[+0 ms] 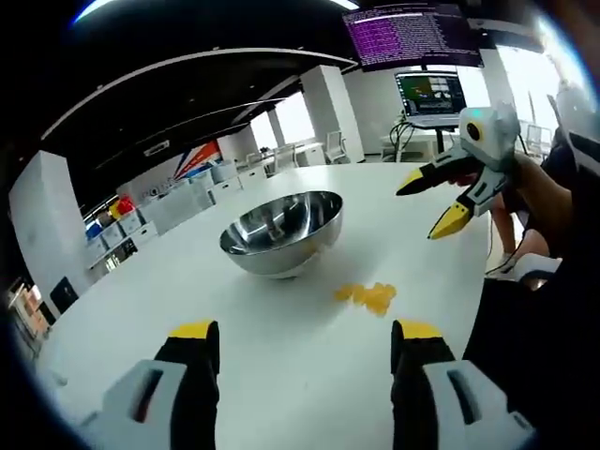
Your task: Pick up the QQ candy scattered on the table and place it into the stainless steel bowl on the table
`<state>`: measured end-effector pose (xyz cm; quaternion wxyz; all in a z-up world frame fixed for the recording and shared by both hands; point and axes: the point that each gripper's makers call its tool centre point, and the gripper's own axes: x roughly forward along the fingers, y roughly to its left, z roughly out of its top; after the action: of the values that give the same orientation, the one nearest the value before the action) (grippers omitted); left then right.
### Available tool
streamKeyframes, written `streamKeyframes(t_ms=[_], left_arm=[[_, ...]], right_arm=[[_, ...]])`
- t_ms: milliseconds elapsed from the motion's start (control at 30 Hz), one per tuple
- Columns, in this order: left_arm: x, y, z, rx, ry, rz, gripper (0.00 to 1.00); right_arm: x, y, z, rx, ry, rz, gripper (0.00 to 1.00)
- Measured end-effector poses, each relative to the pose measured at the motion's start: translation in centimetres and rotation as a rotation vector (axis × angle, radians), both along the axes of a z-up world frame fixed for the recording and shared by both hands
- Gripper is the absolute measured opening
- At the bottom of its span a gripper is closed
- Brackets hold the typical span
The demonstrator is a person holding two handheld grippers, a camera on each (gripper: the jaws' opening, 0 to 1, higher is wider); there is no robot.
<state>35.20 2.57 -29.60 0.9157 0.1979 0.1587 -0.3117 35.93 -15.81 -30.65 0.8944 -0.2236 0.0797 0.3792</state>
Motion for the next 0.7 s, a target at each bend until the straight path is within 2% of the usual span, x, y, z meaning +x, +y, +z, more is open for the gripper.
streamKeyframes(t_ms=[700], left_arm=[[-0.26,0.00,-0.01,0.010,-0.002,-0.003,0.73]], right_arm=[[-0.21,-0.12,-0.08,-0.003,-0.001,0.000,0.47]])
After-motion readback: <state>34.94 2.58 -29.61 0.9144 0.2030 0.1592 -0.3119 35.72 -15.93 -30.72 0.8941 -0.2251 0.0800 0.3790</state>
